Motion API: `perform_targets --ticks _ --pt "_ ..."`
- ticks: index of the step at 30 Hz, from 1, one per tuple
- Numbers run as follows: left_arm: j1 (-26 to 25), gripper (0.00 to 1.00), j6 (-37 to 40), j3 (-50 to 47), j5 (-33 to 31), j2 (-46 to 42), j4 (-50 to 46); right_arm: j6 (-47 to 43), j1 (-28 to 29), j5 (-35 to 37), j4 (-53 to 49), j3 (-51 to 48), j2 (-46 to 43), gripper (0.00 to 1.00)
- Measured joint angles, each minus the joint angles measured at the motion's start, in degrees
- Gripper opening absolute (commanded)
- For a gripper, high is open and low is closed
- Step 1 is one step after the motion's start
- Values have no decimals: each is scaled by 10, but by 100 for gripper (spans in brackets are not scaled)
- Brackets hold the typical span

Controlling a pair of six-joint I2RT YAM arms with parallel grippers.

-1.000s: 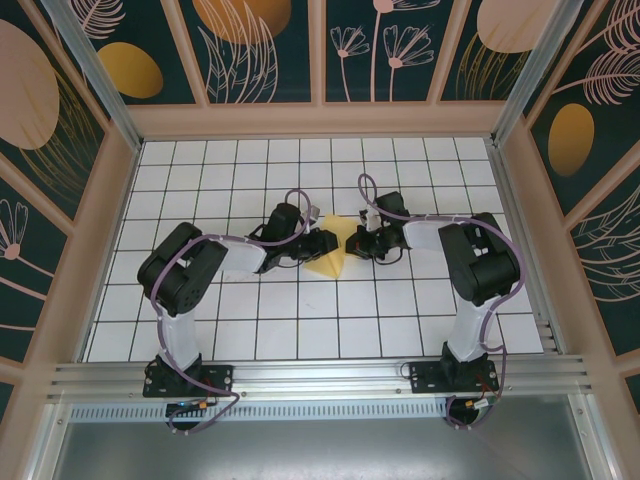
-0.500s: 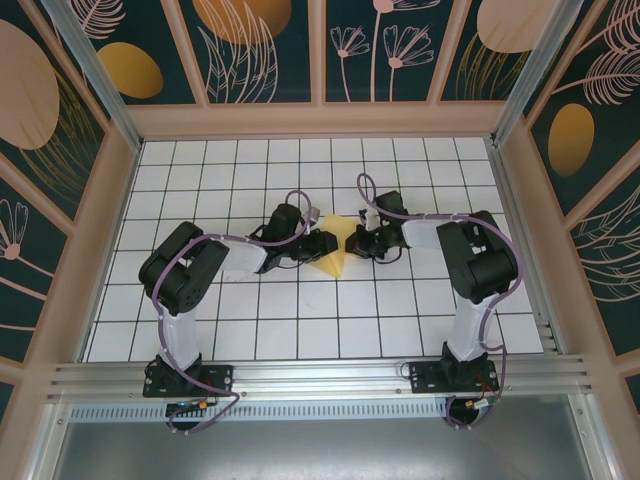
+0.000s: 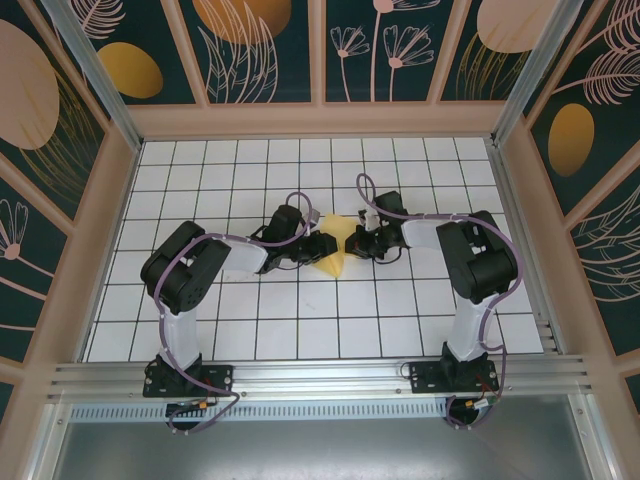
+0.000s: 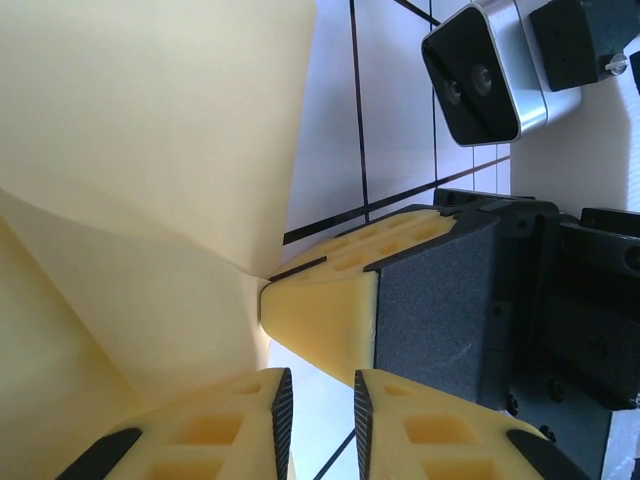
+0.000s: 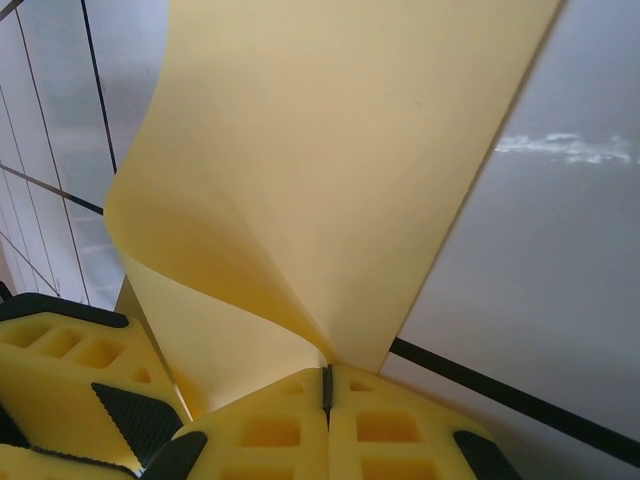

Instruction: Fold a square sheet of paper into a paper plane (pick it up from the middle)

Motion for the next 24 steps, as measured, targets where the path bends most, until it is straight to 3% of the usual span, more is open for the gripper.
perform_targets --ticks 24 --pt "-10 24 9 -7 -17 -9 -21 0 5 0 -4 0 0 5"
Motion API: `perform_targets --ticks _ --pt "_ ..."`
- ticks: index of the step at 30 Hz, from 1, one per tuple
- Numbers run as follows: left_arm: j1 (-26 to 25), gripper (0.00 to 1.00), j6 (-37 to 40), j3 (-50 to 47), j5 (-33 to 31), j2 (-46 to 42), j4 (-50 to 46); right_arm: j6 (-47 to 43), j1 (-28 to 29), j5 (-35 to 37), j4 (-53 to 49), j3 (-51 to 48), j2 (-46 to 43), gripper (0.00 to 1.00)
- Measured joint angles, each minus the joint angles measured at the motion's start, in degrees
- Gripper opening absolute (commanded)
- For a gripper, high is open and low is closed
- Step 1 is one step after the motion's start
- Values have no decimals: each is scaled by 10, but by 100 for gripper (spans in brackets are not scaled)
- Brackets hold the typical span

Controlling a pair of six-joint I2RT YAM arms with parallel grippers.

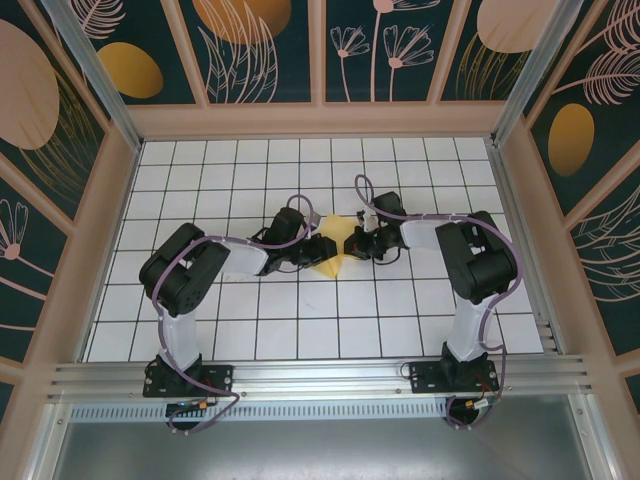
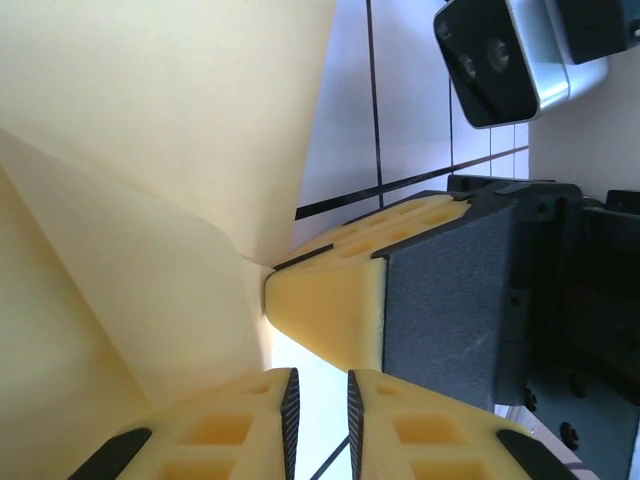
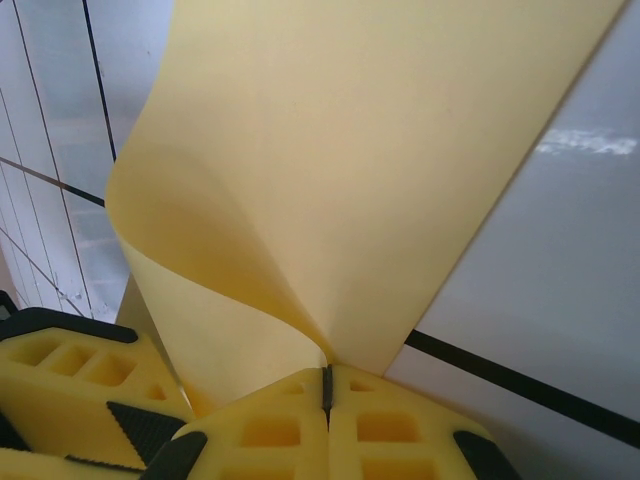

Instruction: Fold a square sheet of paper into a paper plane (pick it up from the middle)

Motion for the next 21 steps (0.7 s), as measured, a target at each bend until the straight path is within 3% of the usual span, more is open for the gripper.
perform_targets --ticks 21 --pt "0 23 0 0 -2 12 -3 0 1 6 0 0 0 4"
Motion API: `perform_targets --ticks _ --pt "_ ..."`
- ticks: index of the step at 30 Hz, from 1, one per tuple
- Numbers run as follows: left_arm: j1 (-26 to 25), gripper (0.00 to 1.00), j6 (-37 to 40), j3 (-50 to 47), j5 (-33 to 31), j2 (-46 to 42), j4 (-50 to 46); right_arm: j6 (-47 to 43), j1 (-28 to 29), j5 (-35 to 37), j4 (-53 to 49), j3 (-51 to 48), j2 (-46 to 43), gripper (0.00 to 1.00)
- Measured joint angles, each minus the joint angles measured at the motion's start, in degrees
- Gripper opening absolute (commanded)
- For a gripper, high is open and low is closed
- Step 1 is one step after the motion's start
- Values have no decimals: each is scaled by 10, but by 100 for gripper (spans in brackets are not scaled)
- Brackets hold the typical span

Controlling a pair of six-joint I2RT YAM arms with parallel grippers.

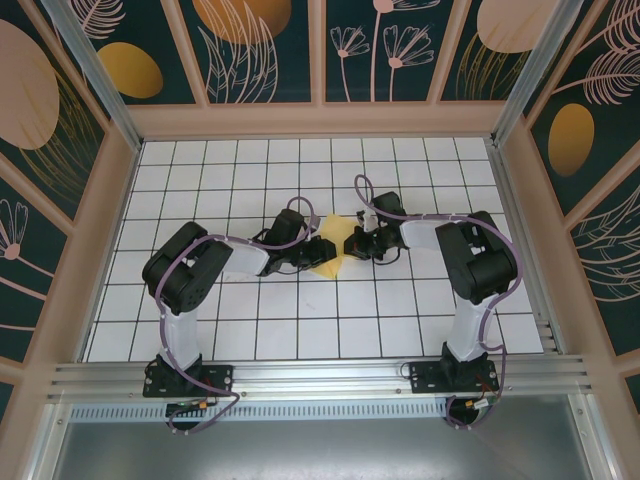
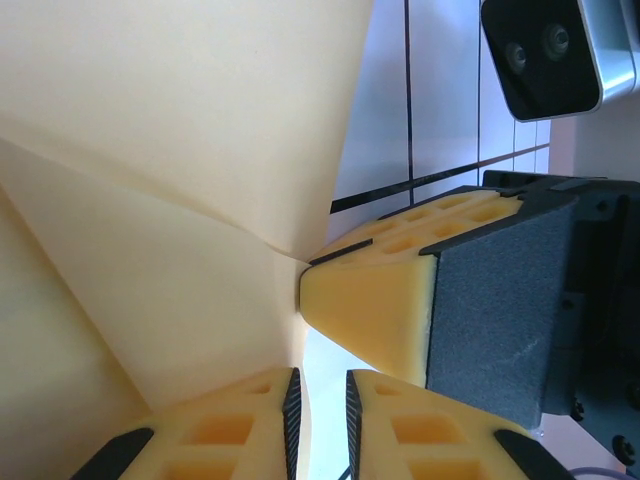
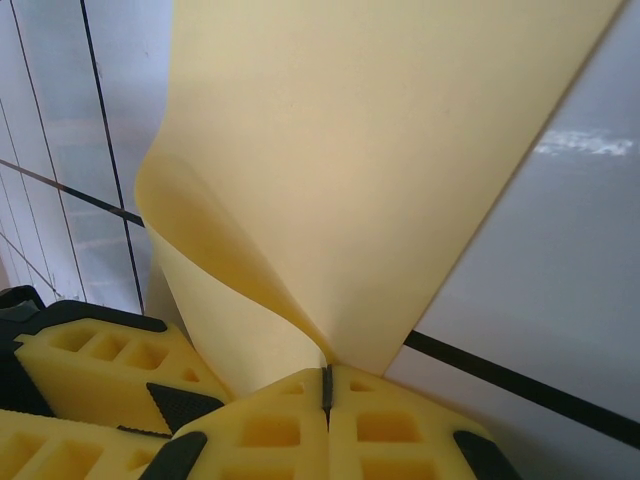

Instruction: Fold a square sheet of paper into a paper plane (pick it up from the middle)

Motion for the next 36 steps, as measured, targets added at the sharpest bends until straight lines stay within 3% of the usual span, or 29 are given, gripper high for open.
perform_targets --ticks 36 --pt "0 23 0 0 0 4 0 -11 2 15 -17 0 -12 5"
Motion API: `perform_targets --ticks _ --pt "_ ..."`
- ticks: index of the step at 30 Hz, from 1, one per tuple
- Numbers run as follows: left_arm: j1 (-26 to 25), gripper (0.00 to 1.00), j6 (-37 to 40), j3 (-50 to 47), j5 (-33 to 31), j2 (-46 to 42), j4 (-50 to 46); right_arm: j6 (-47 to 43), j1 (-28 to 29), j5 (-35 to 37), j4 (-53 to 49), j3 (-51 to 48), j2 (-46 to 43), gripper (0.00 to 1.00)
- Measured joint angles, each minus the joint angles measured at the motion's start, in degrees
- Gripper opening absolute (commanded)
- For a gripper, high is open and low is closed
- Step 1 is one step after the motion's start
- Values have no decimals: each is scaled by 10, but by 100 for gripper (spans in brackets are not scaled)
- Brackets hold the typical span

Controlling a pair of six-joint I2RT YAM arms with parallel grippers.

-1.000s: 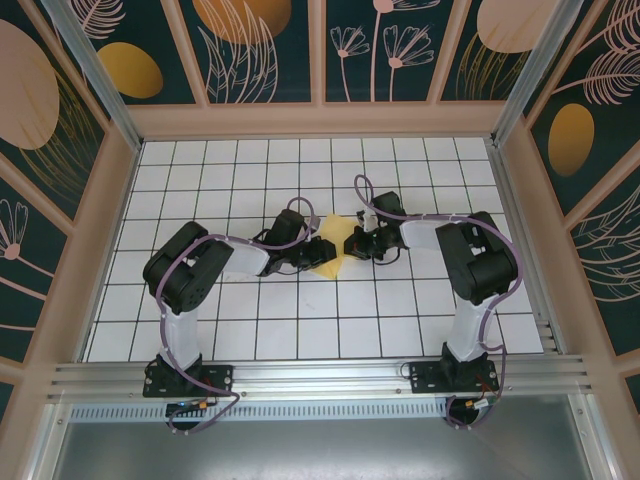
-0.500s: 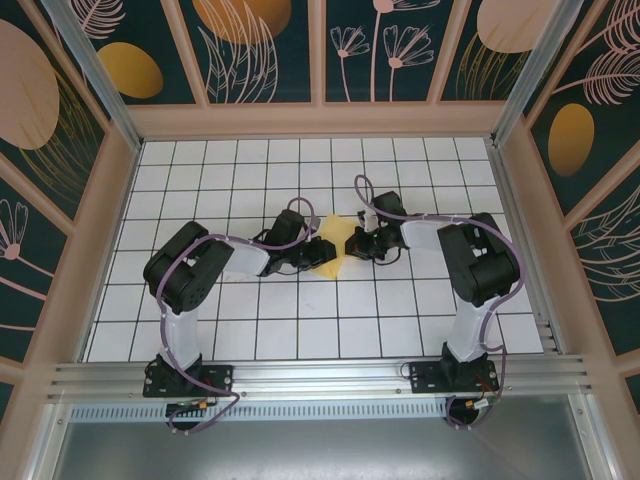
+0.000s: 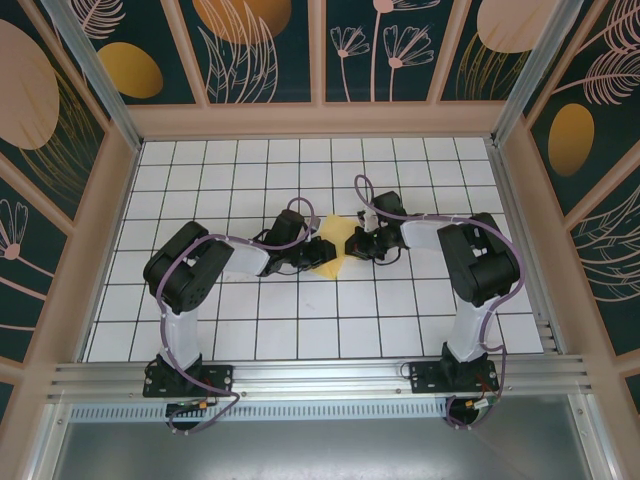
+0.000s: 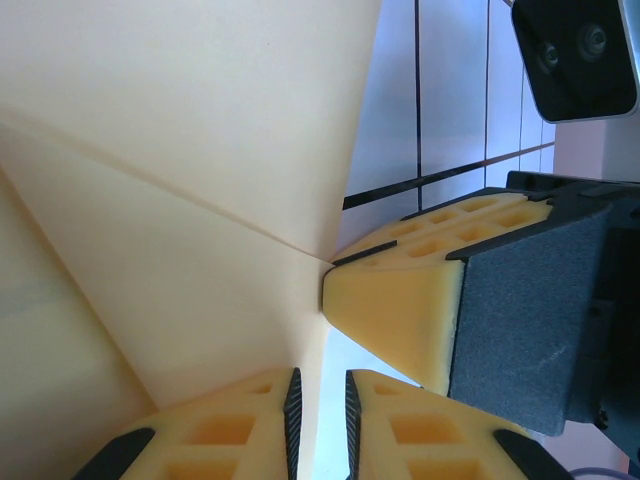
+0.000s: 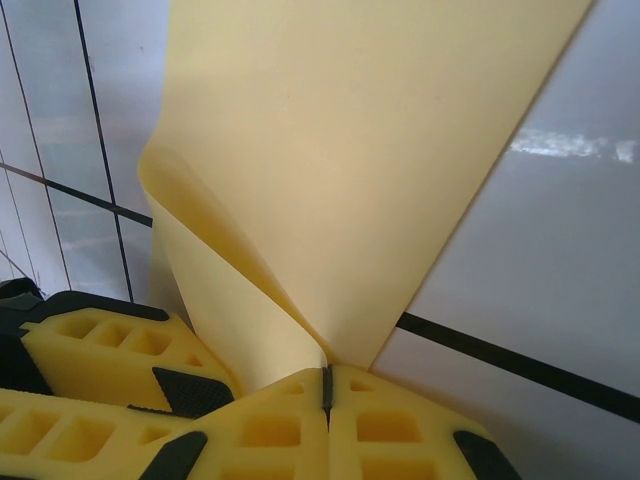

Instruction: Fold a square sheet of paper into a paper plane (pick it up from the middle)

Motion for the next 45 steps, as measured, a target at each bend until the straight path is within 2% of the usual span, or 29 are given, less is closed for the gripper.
perform_targets --ticks 30,41,45 --pt "0 22 2 0 -16 -2 -17 0 0 0 0 6 8 5" --pt "0 21 2 -1 -18 -2 -18 0 1 2 -1 7 9 12" --pt "0 22 2 -2 -18 -2 -15 0 2 3 -1 7 6 8"
